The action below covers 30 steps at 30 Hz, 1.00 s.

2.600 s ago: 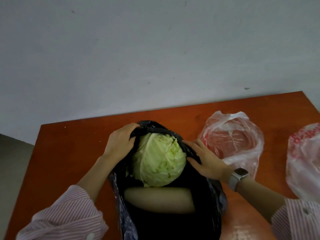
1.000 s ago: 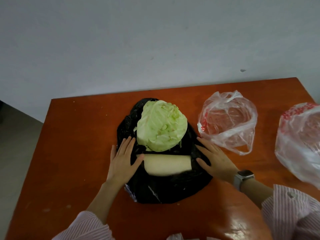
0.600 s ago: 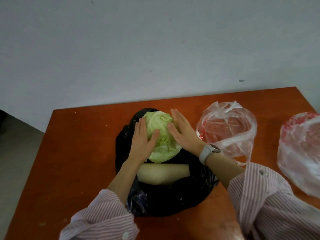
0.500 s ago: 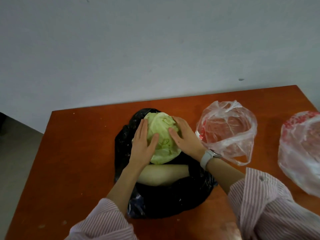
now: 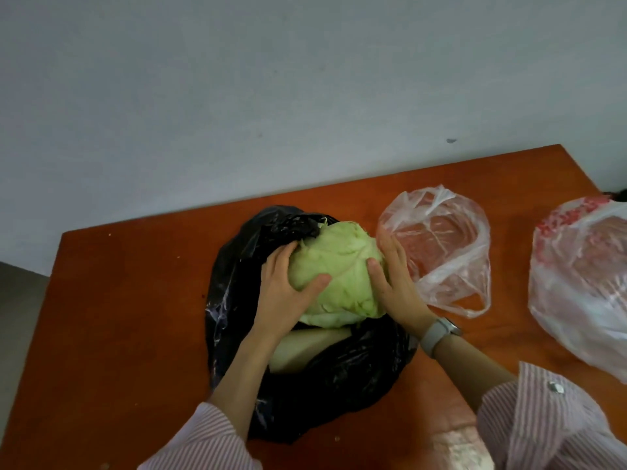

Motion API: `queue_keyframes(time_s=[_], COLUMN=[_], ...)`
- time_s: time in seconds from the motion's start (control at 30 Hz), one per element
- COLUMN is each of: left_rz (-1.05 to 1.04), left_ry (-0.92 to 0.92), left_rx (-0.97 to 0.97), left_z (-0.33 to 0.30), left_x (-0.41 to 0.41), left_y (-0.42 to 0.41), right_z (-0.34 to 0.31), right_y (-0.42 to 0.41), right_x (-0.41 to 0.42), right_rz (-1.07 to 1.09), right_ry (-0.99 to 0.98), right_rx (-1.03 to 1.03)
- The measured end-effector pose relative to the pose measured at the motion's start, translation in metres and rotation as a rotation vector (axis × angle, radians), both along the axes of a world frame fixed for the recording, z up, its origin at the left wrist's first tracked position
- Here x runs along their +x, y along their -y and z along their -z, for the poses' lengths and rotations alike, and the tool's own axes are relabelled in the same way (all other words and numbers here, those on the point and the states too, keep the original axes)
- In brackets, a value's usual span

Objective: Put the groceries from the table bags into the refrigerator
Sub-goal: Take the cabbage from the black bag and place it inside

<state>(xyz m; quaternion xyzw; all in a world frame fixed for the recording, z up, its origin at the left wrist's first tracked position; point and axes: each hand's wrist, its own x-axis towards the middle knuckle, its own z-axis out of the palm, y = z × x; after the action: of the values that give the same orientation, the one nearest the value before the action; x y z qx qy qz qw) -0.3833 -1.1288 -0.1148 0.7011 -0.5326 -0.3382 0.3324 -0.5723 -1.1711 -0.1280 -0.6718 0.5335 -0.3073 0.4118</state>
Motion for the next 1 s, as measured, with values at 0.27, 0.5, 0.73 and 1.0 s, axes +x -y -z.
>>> queue_keyframes(time_s=[0.27,0.5,0.73,1.0], left_rz=[-0.319,-0.185,0.25,0.071], left_ry=[-0.185,0.529,0.684,0.598], left_rx=[0.155,-0.008,0.03,0.013], left_z=[0.018,-0.005,-0.003,0.015], left_x=[0.072,0.06,0.057,0.068], left_y=[0.056,0.029,0.073,0.111], right_z=[-0.002,-0.01,-0.019,-0.015], right_y=[0.028,0.022,0.012,0.012], right_x=[0.005,0.007,0.019,0.016], right_rz=[-0.082,-0.034,0.007,0.037], right_ry=[-0.011,0.074,-0.006,-0.021], right_rx=[-0.122,-0.035,-0.09,-0.165])
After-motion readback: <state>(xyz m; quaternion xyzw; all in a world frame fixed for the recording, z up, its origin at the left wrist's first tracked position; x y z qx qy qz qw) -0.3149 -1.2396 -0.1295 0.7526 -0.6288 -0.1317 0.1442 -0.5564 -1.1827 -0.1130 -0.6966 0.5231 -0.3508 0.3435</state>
